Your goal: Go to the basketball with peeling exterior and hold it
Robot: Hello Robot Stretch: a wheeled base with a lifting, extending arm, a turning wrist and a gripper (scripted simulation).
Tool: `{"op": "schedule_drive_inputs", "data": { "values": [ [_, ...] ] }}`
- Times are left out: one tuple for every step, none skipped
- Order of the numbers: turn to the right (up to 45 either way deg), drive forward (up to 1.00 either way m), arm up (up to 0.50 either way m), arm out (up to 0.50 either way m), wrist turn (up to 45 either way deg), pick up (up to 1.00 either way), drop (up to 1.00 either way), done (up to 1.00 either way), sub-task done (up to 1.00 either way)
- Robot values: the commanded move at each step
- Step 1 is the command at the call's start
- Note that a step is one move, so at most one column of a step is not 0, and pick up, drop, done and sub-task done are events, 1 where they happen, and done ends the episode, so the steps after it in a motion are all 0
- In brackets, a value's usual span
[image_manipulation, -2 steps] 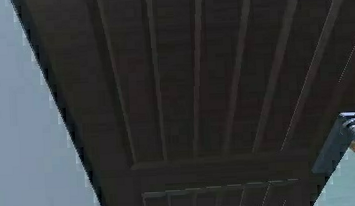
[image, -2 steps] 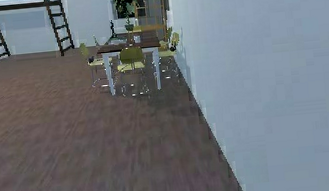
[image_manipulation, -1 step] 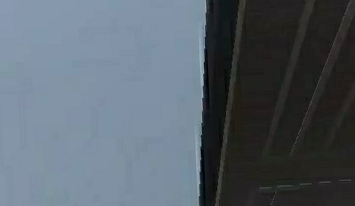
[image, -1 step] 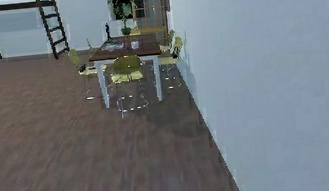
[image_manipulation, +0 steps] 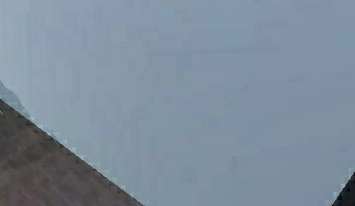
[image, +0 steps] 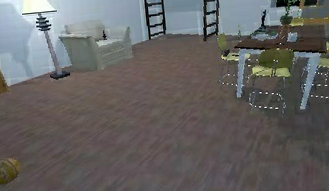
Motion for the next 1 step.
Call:
{"op": "schedule_drive_inputs", "data": {
  "values": [
    [0.0,0.10,0.00,0.00,0.0,0.00,0.00,0.00,0.00]
  ]
}}
